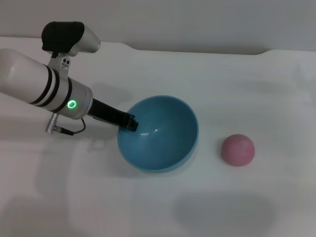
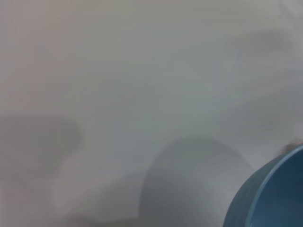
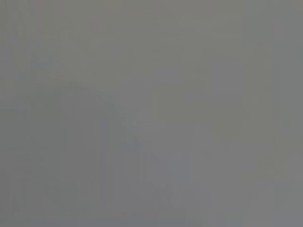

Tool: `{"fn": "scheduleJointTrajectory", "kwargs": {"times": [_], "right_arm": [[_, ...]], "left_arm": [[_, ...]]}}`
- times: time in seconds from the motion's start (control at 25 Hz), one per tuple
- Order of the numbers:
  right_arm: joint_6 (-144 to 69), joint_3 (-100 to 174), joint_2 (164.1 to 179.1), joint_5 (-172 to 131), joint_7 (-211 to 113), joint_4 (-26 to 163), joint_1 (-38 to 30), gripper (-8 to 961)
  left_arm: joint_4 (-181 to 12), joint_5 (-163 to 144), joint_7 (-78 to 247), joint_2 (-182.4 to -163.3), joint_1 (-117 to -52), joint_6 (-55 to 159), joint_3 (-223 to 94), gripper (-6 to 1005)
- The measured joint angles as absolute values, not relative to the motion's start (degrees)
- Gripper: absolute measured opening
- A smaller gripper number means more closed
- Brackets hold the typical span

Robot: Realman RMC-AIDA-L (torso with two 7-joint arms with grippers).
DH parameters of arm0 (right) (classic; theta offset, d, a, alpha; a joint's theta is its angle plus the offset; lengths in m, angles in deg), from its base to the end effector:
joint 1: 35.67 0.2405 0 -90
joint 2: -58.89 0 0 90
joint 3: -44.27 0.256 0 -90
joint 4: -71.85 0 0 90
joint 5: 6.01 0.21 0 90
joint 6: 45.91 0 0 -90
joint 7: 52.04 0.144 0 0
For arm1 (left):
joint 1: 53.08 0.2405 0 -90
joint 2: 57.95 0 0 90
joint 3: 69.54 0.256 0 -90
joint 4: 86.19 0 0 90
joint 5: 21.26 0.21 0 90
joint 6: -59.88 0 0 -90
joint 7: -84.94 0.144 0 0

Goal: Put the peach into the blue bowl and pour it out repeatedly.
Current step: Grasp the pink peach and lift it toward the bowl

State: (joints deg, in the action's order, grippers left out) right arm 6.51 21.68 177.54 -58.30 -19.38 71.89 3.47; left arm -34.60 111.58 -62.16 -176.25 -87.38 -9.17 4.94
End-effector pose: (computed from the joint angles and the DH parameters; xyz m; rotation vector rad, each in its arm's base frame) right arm 0.3185 0.4011 0.0009 -1.4803 0.9383 0.8265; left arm -0.2395 0.3681 -0.0406 -2.4399 -1.4270 0.0947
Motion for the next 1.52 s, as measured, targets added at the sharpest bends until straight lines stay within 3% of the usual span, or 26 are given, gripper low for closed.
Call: {"fn": "scheduleJointTrajectory", "kwargs": {"times": [0.32,0.56,0.8,1.08,1.32,1.52], "right_arm": [[-4.41,6.23,176.03,-87.99,33.95,57.05,5.83,743],[5.32,1.4,174.36,-119.48,68.05,44.09,6.6,743],[18.52,1.22,172.85,-144.57,81.88,40.91,13.65,743],[24.4,-5.83,173.73,-150.02,85.81,40.41,18.22,743],[25.59,-15.6,175.55,-154.43,91.93,40.18,19.05,742],[26.92,-16.55,176.18,-154.79,92.42,40.13,18.62,742]], "left_arm": [[-34.68,111.56,-62.26,-176.28,-87.37,-8.85,5.64,-2],[-34.69,111.89,-62.15,-176.31,-87.29,-8.61,6.33,-1],[-34.44,111.97,-61.75,-176.33,-87.32,-8.22,6.4,-1],[-34.18,111.98,-61.72,-176.29,-87.23,-7.95,6.39,-2],[-33.96,111.98,-61.7,-176.25,-87.24,-7.68,7.0,-2],[-33.91,111.98,-61.67,-176.19,-87.25,-7.23,7.11,-1]]}}
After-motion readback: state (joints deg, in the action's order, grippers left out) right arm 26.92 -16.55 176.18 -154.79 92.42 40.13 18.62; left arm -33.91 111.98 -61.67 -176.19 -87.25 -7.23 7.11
